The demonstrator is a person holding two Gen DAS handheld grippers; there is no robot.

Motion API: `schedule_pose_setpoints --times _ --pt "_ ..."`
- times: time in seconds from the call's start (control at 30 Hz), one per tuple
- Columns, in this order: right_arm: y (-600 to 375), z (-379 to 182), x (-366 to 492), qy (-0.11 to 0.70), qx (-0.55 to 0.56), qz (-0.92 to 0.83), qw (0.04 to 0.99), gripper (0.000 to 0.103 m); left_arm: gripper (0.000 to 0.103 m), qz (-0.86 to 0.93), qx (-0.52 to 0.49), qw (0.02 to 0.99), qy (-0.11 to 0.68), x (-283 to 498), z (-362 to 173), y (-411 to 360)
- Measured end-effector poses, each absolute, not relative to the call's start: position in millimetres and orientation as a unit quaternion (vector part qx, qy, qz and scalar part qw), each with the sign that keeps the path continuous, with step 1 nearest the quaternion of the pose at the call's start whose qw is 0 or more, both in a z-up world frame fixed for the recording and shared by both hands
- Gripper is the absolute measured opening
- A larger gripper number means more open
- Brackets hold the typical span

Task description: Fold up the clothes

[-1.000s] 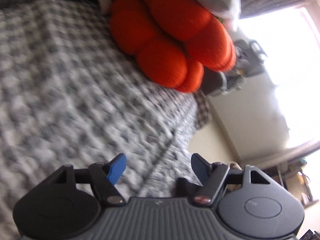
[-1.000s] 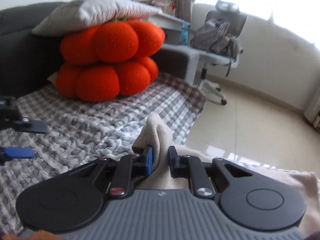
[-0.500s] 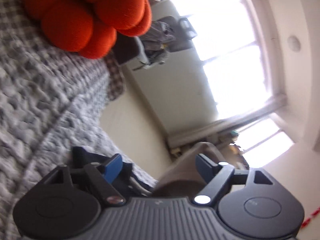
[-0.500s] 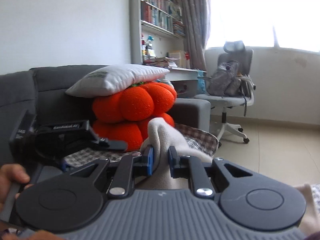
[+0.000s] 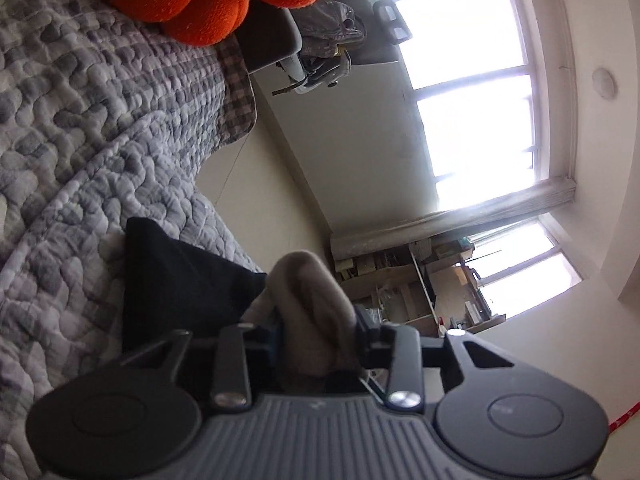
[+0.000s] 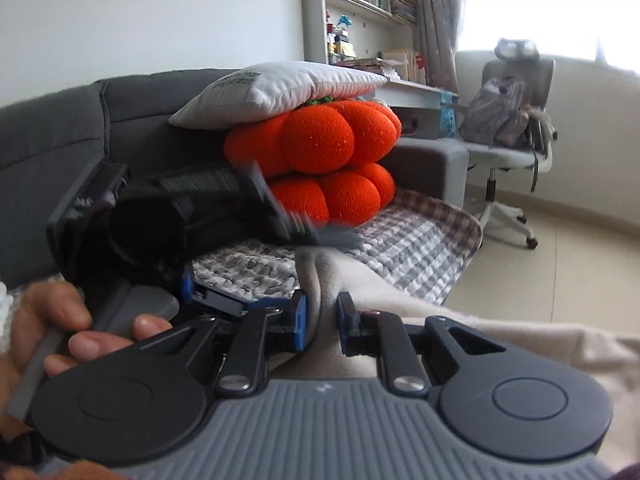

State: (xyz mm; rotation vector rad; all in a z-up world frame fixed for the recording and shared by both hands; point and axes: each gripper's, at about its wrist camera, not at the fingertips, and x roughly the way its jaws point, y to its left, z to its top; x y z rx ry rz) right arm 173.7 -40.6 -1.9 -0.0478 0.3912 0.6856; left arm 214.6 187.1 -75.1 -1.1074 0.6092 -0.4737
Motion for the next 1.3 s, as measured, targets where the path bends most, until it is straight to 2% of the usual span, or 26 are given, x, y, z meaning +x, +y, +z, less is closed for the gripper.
schedule_pose_setpoints --times 0.13,0.2,0.27,0.5,0.53,0.6,0.8,0.87,0.93,0.97,1.0,1.23,1.3 --pt "-45.4 -6.9 178.3 0.198 0.007 0.331 0.923 0.018 0.034 -0.201 -0.535 0.779 0.259 210.1 -76.0 202.1" --pt "-49.2 -7.8 181.3 0.202 0.029 0.329 0.922 0.019 0.044 -0.2 -0.549 0.773 0.248 208.2 -78.0 211.8" --pt "-51.5 -8.4 184.5 0.207 0.043 0.33 0.92 0.02 0.048 -0.201 -0.549 0.773 0.248 207.0 -79.7 214.9" --pt "-52.7 -9.5 184.8 0.214 0.054 0.33 0.918 0.02 0.048 -0.199 -0.5 0.795 0.28 212.0 -80.9 197.0" --pt "-53.5 -9.0 184.1 0.213 0.056 0.33 0.918 0.02 0.047 -0.193 -0.49 0.802 0.281 210.7 -79.7 196.1" --pt "-56.3 -7.5 183.6 0.208 0.061 0.327 0.92 0.02 0.023 -0.198 -0.484 0.804 0.283 210.6 -79.6 195.1" --pt "-58.8 -4.7 182.1 0.202 0.073 0.314 0.925 0.02 0.021 -0.205 -0.482 0.805 0.28 209.8 -76.3 194.0" --pt "-58.5 -3.2 181.4 0.198 0.076 0.305 0.928 0.019 0.024 -0.204 -0.497 0.797 0.277 209.3 -77.9 198.7" --pt "-58.2 -1.7 180.7 0.194 0.078 0.296 0.932 0.019 0.04 -0.204 -0.505 0.794 0.272 208.3 -79.0 206.0" --pt "-58.0 -1.0 180.3 0.192 0.079 0.292 0.934 0.019 0.052 -0.198 -0.504 0.795 0.273 208.1 -79.1 208.9" --pt "-57.5 -0.2 180.0 0.191 0.078 0.292 0.934 0.019 0.058 -0.192 -0.502 0.797 0.276 209.0 -80.1 210.1" --pt "-52.3 -1.8 179.7 0.199 0.072 0.297 0.931 0.019 0.061 -0.221 -0.493 0.797 0.272 208.2 -75.6 201.4" --pt "-52.8 -1.9 179.4 0.201 0.077 0.299 0.93 0.019 0.056 -0.208 -0.476 0.808 0.278 209.7 -73.6 196.8"
